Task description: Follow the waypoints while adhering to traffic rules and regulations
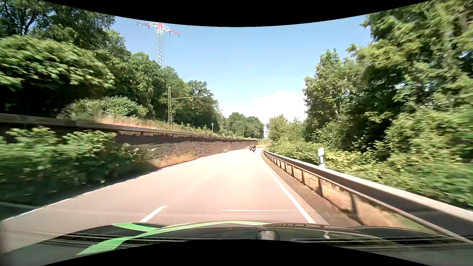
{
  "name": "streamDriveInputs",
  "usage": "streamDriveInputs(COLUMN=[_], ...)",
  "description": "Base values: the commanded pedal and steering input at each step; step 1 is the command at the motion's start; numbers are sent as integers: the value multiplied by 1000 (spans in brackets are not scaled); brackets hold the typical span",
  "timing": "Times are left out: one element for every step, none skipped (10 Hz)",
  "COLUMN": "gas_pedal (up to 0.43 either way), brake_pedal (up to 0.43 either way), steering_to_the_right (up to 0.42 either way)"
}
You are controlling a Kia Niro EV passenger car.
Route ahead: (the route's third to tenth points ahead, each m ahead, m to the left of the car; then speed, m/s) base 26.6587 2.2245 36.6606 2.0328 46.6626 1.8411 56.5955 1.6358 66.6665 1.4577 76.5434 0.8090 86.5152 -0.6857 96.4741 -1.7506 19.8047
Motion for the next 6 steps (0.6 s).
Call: streamDriveInputs(gas_pedal=[197, 197, 189, 177, 138, 138], brake_pedal=[0, 0, 0, 0, 0, 0], steering_to_the_right=[-3, 0, -1, 0, 1, 4])
